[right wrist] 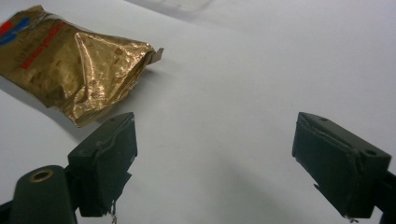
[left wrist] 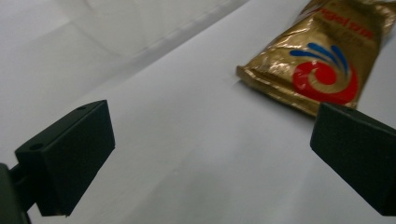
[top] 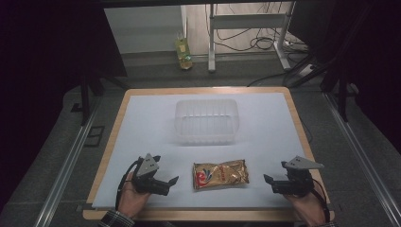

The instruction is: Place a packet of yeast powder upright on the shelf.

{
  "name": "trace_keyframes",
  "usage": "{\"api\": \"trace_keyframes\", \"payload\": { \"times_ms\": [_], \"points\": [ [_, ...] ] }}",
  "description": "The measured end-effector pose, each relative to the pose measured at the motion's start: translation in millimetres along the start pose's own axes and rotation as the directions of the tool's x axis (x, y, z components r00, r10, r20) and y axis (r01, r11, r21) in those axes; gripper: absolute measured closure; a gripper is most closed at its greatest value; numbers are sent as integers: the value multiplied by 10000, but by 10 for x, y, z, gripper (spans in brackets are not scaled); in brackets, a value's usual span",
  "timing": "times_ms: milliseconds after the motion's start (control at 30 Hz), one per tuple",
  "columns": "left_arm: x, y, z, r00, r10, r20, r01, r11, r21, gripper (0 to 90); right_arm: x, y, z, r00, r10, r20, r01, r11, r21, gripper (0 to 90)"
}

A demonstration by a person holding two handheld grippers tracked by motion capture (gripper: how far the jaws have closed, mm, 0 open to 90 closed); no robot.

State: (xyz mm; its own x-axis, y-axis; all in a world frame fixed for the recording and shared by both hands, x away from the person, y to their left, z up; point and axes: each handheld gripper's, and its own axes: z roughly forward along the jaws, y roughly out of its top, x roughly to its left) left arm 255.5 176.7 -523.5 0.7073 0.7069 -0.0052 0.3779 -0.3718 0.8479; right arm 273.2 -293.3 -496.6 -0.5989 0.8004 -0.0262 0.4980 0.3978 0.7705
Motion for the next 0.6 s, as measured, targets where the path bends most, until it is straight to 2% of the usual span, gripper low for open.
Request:
{"api": "trace_keyframes", "payload": {
  "times_ms": [100,333,600],
  "points": [
    [-8,-5,-5,9999,139,63,-138,9997,-177,0,14,5,18,9992,-376,100,375,9993,53,140],
    [23,-12,-3,9999,-143,-62,143,9999,-57,0,5,7,28,9993,-222,-290,218,9997,-144,111],
    [-5,-5,12,9997,-63,-222,68,9998,213,0,-2,6,46,9988,-143,-462,135,9998,-177,91]
  ]
}}
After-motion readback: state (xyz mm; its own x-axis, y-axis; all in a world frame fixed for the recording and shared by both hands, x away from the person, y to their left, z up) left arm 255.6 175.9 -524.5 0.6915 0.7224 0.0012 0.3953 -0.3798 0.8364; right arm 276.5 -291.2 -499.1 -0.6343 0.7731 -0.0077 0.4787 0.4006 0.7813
